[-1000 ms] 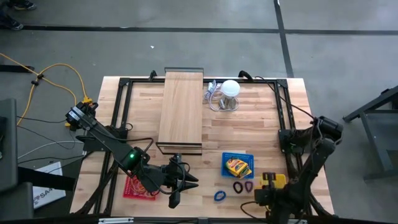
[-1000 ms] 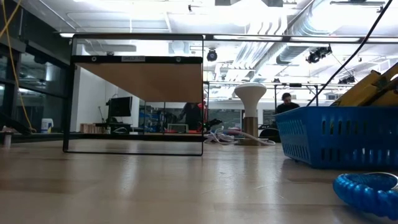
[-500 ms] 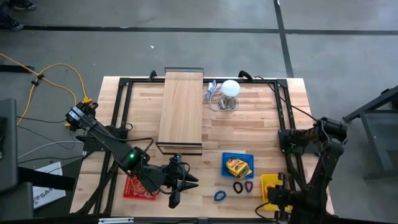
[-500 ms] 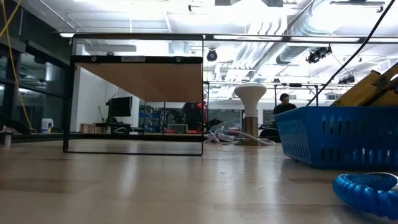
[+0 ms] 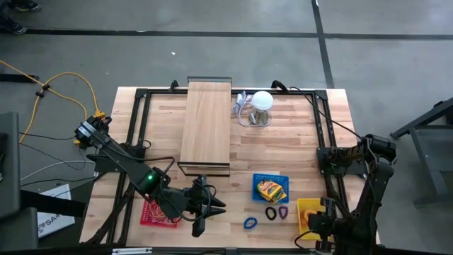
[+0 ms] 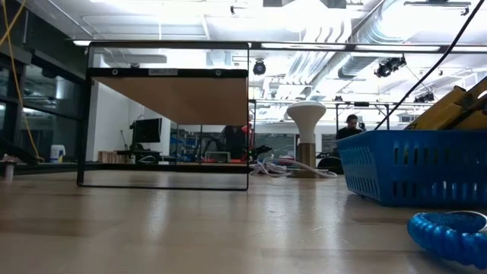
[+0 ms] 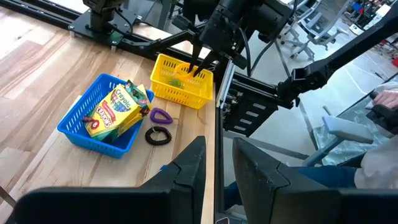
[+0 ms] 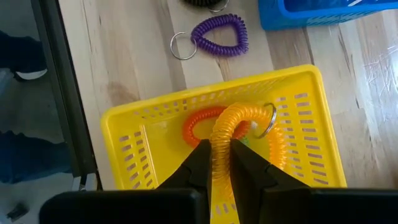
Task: Pick & Place Office Desk Supplies
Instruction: Put the yellow spiral keychain into the yellow bin, then put the blue spiral keychain into the yellow bin
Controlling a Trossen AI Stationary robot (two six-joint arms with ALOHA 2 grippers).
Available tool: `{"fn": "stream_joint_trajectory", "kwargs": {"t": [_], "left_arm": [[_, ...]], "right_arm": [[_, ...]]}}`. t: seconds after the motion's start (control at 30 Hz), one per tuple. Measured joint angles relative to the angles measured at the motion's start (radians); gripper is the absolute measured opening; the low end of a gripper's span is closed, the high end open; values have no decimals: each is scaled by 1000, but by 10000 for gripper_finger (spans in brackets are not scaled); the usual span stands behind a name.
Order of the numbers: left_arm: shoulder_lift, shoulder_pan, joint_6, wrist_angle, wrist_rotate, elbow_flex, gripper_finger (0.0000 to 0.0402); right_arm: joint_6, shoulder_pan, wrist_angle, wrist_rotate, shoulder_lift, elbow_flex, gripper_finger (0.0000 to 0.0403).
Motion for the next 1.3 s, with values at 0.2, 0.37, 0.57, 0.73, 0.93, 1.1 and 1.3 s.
{"fn": "stream_joint_trajectory", "kwargs": {"t": [0.2,0.37,0.57,0.73,0.93,1.1,1.3], "left_arm": [[0,0,0,0,0,0,77],[0,0,0,0,0,0,77],[0,0,0,0,0,0,77],[0,0,0,0,0,0,77],[0,0,0,0,0,0,77],[0,0,0,0,0,0,77],[0,0,0,0,0,0,77]], "right_arm": [[26,0,-7,-1,0,0,45],[71,0,-44,-23,0,0,84],[74,0,-45,-27,0,0,128],[74,0,-44,-27,0,0,146],[63,0,-30,0,0,0,148],[-67,-26,53,56,0,0,148],[-363,-102,230,76,0,0,148]]}}
